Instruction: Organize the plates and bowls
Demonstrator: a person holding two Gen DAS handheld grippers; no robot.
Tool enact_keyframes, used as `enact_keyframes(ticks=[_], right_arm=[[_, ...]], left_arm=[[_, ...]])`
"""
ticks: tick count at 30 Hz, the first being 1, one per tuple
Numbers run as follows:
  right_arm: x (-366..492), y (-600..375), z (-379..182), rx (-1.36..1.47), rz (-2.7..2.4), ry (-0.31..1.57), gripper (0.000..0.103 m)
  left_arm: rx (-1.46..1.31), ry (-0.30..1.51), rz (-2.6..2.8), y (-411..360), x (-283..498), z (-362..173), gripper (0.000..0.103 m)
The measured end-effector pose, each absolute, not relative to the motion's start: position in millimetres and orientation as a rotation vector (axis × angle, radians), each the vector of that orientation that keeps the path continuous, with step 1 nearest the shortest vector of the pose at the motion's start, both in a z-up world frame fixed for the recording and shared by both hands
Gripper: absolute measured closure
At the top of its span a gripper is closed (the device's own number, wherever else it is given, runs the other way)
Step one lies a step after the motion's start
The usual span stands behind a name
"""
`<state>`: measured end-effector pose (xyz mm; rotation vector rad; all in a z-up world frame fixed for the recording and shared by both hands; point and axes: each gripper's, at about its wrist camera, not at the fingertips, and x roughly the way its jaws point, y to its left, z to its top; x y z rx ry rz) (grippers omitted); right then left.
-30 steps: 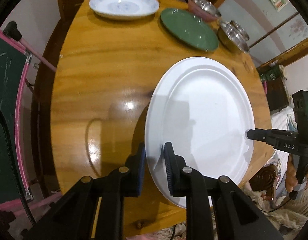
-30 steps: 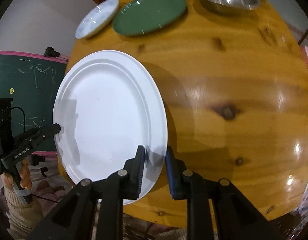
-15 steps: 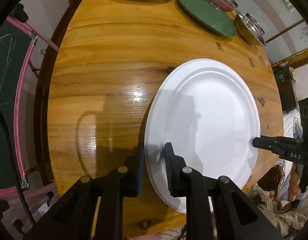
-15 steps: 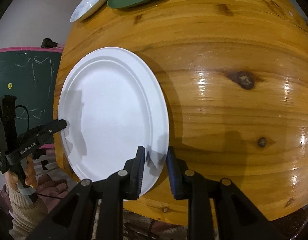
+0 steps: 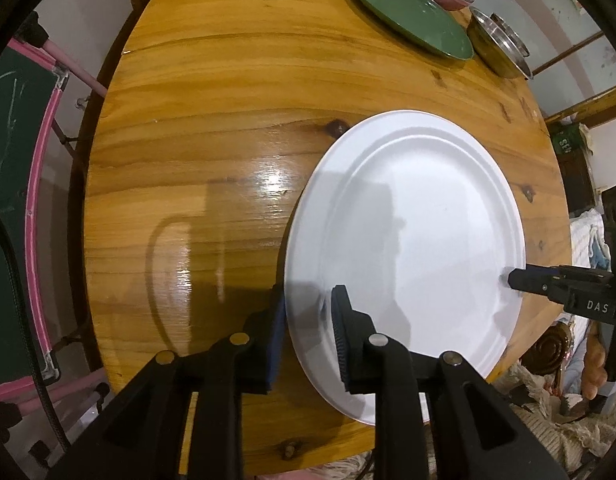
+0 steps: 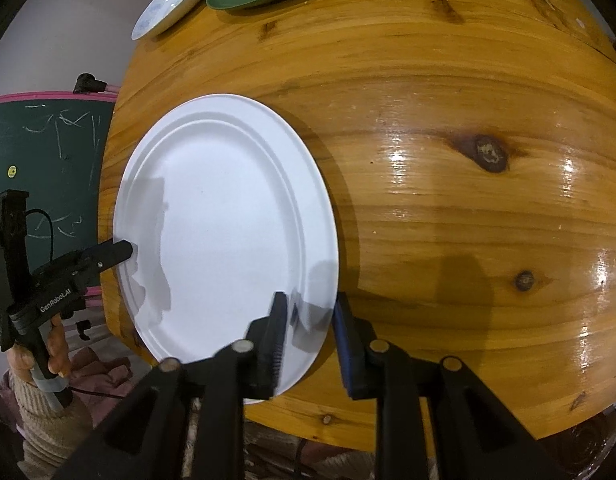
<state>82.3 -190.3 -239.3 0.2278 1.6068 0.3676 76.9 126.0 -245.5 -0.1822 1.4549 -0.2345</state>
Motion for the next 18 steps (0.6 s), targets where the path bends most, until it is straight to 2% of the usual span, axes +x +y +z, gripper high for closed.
enact_keyframes(ticks=[3,4,7,10,18], right_arm=[[81,-188,-240,0.255,0.386,1.612,0.062],[81,-187,-240,0.252,0.385,1.612,0.061],[80,-186,-239,0.247,0.382,1.611,0.061],[79,-185,-237,0.242,0.374,1.603,0.061],[78,-194,-232,0.252,0.350,1.579,0.060]], left_arm=[[-0.185,1.450,-0.237,126,76,-245,0.071],[-0.179,1.445,-0.231,126,75,-244,0.066],[-0.173,1.435,-0.230,125,74,-241,0.064],[-0.169,1.413,-0.220,126,73,-236,0.054],[-0.131,1.315,-0.189,124,71,-215,0.053]])
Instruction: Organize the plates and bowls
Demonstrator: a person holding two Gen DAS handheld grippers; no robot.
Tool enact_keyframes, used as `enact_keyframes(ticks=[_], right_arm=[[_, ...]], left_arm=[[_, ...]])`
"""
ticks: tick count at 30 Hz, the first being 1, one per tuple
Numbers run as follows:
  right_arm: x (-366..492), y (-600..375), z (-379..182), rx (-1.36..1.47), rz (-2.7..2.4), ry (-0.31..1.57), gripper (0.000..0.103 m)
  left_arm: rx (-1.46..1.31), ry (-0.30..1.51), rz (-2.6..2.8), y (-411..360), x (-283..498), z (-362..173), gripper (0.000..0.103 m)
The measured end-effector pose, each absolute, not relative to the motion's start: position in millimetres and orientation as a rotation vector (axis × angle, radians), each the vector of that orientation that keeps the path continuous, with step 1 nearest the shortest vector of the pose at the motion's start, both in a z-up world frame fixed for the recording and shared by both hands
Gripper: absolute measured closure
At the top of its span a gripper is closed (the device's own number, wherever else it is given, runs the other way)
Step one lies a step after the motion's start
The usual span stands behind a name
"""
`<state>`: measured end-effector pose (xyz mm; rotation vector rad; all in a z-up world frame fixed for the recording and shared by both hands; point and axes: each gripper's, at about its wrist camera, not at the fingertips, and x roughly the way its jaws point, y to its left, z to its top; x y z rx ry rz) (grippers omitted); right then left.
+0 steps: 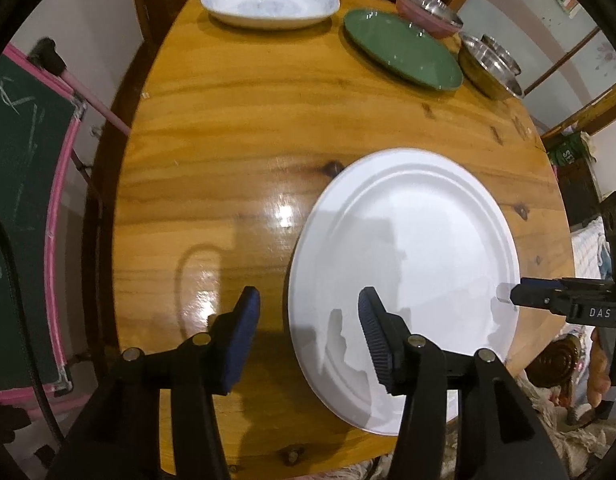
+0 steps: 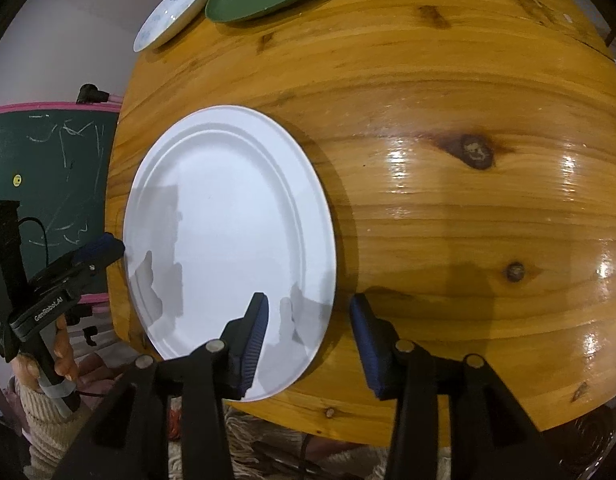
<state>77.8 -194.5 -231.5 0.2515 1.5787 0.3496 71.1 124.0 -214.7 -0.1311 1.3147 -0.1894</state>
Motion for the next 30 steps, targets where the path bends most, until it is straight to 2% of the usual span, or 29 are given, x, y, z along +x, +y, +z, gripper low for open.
enact_keyframes(ticks=[10,24,28,30], right_arm=[[77,-202,-200,0.204,0.330,1.469,0.060],[80,-217,-95,0.185,0.362,1.118,0.060],[81,-216,-65,0.100,0.360,1.058,0.060],[82,-213,-49,0.029,0.343,1.020,0.060]], left_arm=[[-0.122,1.157,-0.187,118,61,-163,0.053],[-0.171,1.119,-0.227,112,72,-90,0.052],[-0.180,1.060,-0.237,111,81,-59,0.036],[-0.162,1.029,-0.222,110,86,-44,0.036]])
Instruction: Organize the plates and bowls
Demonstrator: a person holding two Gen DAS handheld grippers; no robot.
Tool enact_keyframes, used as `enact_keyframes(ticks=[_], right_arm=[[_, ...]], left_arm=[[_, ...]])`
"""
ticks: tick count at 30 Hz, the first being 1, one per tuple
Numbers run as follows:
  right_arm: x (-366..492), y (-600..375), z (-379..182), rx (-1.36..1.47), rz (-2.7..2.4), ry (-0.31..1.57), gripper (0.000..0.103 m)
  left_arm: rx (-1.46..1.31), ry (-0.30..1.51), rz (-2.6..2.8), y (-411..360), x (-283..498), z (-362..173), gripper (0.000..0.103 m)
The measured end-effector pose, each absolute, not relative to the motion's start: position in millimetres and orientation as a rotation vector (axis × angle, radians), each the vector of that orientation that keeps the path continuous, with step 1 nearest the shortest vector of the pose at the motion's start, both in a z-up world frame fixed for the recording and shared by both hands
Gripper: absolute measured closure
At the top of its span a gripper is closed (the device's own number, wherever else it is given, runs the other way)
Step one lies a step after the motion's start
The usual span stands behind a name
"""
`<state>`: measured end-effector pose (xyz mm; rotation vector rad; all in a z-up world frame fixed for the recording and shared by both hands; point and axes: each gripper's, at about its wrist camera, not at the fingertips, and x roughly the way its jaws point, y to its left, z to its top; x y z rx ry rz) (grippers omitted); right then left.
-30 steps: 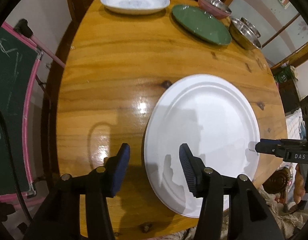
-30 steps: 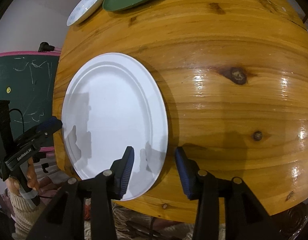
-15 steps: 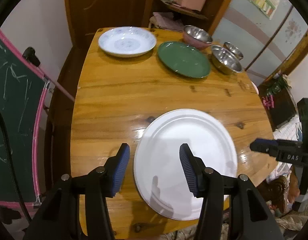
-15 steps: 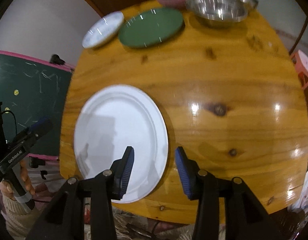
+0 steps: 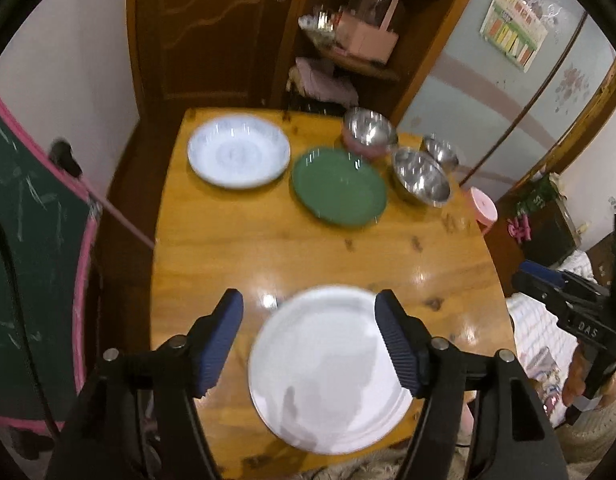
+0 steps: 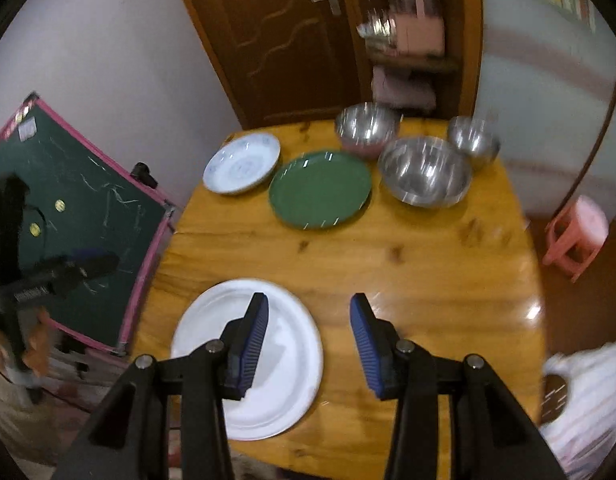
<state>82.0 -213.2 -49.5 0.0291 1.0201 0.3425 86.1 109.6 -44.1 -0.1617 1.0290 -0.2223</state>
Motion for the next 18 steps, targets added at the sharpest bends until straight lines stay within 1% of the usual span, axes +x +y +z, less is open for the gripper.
enact_keyframes(ticks=[4,6,8,11,15,18], right_arm=[[89,-214,-22,-0.041,0.326,0.991,0.060],[96,-216,-11,-0.046,0.326,0.988,0.060],[104,-219,0,-0.052,0.319,0.981,0.060],[115,-224,14,-0.064,0.306,0.951,0.060],[131,-226,28,-0.064,0.301,0.913,0.060],[147,-225,29,-0.052,0.309,0.909,0.060]], left_arm=[[-0.147,0.978,-0.216,105,97,-15,0.036],[-0.136,0.949,-0.215,101,102,-1,0.034],[-0.122,0.925,-0.210,97,108,10,0.030],[-0.108,0.893,-0.205,94,122,25,0.029],[-0.114,0.877,-0.200,88,145,34,0.029],[-0.118,0.887,-0.194,82,168,31,0.029]])
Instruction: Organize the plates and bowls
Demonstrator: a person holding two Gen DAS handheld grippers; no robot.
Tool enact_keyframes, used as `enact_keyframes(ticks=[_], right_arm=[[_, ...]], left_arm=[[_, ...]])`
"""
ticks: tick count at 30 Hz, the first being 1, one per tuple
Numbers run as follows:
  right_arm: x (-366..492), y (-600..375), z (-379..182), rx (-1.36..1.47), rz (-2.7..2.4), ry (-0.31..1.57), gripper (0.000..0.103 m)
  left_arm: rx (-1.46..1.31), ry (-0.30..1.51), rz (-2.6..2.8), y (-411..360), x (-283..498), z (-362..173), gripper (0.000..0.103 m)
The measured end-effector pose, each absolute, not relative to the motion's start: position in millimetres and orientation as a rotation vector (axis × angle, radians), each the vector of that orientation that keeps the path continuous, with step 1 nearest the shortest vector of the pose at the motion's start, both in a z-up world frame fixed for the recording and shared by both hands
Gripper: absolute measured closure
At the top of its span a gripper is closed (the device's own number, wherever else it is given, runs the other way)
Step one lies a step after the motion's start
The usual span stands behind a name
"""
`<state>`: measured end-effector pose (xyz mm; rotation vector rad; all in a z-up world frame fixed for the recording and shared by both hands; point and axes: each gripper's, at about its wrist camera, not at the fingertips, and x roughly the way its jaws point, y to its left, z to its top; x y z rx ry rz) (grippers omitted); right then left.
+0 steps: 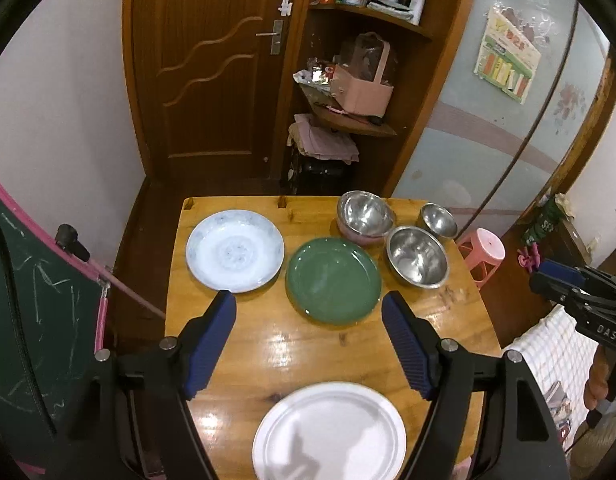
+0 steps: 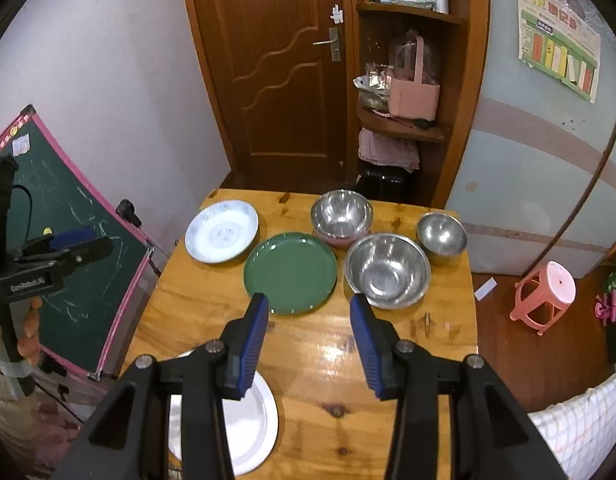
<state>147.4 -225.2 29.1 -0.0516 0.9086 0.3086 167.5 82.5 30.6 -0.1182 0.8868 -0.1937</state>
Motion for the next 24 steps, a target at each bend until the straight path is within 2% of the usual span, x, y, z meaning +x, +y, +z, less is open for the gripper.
enact_keyframes(ticks=[5,24], right_arm=[[188,-225,12,-0.014,0.314,0.942,0.060],[281,-208,-132,0.126,0.338,1.234,0.060]], left_arm=[[-0.122,0.931,-0.160,73,211,0,0.029],[-0.351,1.167,-0.148,56,318,-170,0.029]])
